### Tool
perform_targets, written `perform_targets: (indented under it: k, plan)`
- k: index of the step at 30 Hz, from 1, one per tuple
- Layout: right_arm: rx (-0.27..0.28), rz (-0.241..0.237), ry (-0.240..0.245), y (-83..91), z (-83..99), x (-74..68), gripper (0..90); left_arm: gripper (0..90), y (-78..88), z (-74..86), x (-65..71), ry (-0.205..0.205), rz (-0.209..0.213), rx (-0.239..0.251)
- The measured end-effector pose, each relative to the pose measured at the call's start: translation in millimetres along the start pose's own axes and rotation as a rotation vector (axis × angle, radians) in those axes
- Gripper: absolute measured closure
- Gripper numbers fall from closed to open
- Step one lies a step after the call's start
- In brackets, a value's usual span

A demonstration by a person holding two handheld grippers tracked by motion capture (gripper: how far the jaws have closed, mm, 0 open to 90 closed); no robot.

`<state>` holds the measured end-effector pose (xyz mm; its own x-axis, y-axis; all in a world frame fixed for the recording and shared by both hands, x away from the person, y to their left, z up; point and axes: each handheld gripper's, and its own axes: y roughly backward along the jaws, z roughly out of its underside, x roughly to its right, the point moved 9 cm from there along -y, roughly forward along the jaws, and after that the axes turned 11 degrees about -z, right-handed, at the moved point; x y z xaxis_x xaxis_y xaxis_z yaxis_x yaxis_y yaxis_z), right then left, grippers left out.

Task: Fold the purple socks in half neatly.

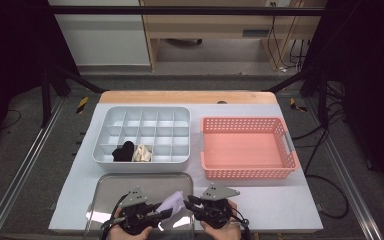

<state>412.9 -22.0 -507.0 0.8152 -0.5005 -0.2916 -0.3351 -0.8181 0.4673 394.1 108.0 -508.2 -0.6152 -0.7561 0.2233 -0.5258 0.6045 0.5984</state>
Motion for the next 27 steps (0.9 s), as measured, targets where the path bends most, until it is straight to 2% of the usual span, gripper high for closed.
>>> perform_targets:
  k: [4, 7, 10, 11, 15, 19, 27]
  plan:
    - [0.016, 0.07, -0.002, 14.7, -2.5, 17.8, 70.3, 65.0, 3.9, -4.9, -6.2, -0.005, -0.015, 0.005]
    - [0.022, 0.13, -0.02, 30.3, -0.3, 34.4, 67.1, 64.9, 6.7, -7.9, -11.4, -0.007, -0.028, 0.013]
    - [0.02, 0.16, -0.017, 38.7, 2.3, 41.0, 64.5, 64.9, 9.0, -10.3, -16.9, -0.001, -0.039, 0.02]
    - [0.02, 0.191, -0.028, 47.4, 5.3, 48.0, 60.2, 64.9, 10.4, -12.6, -20.4, 0.0, -0.048, 0.024]
    - [0.032, 0.215, -0.057, 59.3, 9.0, 57.8, 56.4, 64.8, 13.0, -17.1, -24.6, 0.004, -0.056, 0.037]
    - [0.03, 0.261, -0.085, 73.4, 16.5, 71.4, 53.9, 64.7, 16.7, -22.4, -31.7, -0.002, -0.074, 0.052]
    - [0.025, 0.368, -0.095, 99.7, 25.5, 93.4, 50.2, 64.7, 23.9, -37.1, -48.7, 0.014, -0.11, 0.077]
